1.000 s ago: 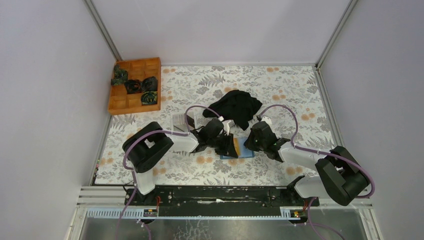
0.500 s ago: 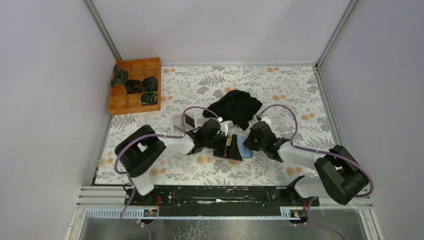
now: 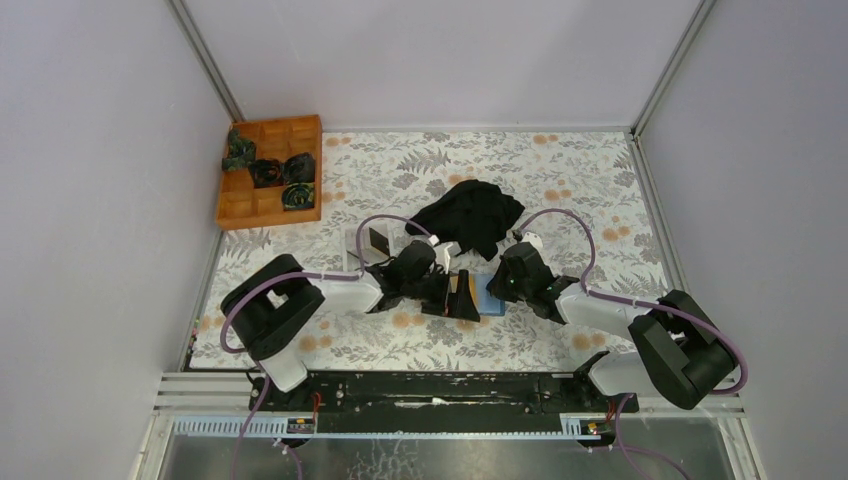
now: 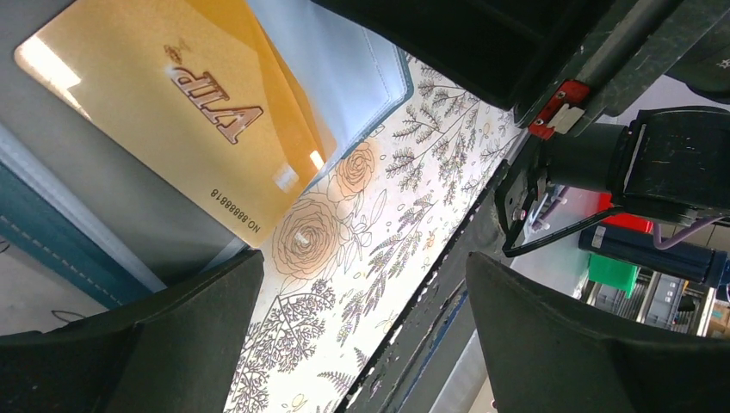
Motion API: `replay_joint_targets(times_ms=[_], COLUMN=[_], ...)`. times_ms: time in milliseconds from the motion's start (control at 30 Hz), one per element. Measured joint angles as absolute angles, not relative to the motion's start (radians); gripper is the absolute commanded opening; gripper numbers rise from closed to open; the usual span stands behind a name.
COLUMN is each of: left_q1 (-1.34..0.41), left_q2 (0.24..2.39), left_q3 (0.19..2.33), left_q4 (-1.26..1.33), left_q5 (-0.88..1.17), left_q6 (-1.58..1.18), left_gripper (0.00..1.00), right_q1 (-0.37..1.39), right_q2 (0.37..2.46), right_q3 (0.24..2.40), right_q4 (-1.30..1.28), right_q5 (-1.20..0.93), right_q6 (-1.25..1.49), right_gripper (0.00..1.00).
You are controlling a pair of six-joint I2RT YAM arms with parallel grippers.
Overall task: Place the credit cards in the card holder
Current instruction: Insert the credit card into the card holder.
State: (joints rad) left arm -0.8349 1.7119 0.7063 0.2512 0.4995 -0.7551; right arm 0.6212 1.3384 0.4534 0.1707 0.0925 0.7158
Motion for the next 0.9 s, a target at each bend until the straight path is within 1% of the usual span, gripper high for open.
replay_joint_targets(times_ms=[367, 800, 833, 900], left_q1=[-0.835, -0.835, -0.835, -0.835], left_q2=[1.666, 1.502, 1.496, 1.488], left_q3=[0.679, 0.659, 0.659, 0.66], left_q4=[0.235, -0.009, -0.023, -0.045], left_q5=[0.448, 0.207, 0.196, 0.174], left_q6=[-0.768, -0.763, -0.759, -0.752], left_gripper=[1.0, 1.0, 0.96, 0.76], right_q1=[0.621, 0.621, 0.621, 0.621], right_q2=[1.338, 1.338, 1.338, 1.338], right_q3=[0.453, 0.453, 0.453, 0.453], right_q4=[0.171, 0.171, 0.171, 0.171], right_q5=[0.093, 0.092, 0.092, 0.092], right_q6=[0.716, 0.715, 0.715, 0.715], right_gripper=[0.0, 0.0, 0.0, 0.0])
